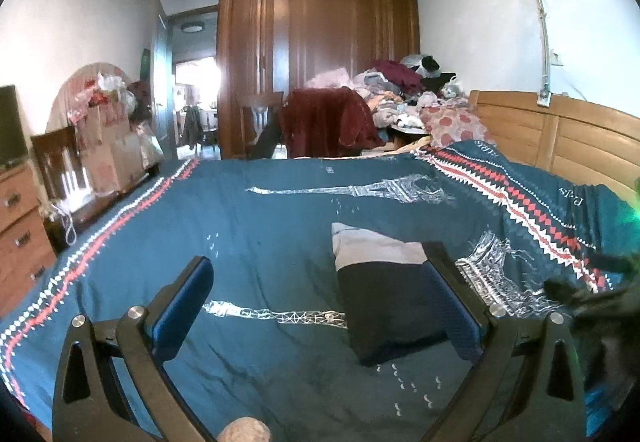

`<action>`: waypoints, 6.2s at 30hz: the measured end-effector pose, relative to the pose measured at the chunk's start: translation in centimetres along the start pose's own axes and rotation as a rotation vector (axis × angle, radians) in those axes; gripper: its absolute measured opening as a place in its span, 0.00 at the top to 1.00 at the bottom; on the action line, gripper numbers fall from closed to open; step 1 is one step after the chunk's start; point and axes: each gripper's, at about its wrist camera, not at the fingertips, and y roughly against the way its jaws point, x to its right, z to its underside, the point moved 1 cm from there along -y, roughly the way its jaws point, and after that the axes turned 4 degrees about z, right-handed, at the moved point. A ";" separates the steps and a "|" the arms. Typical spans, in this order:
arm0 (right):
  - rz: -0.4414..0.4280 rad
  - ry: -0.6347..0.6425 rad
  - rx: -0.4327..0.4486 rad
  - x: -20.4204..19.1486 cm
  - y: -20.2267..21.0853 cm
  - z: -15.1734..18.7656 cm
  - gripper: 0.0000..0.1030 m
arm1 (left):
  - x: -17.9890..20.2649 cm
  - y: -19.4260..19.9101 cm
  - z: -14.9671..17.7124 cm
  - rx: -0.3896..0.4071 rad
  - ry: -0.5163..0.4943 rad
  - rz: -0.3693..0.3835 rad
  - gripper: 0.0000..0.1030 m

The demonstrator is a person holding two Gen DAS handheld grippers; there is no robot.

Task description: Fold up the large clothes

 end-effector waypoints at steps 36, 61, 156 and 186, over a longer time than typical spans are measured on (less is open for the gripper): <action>-0.001 -0.035 0.117 0.8 5.6 -1.2 0.00 | 0.9 3.8 -2.6 0.028 -0.008 -0.006 0.00; 0.800 0.103 1.331 -4.0 21.5 1.4 0.00 | 1.4 5.0 -3.4 0.120 0.002 -0.021 0.00; 0.042 -0.012 0.339 -1.3 9.8 -3.0 0.00 | 0.8 2.3 -0.2 -0.056 0.010 -0.019 0.00; -0.020 -0.025 0.112 -1.2 4.4 -2.2 0.00 | 0.4 0.1 0.2 -0.106 0.019 -0.002 0.00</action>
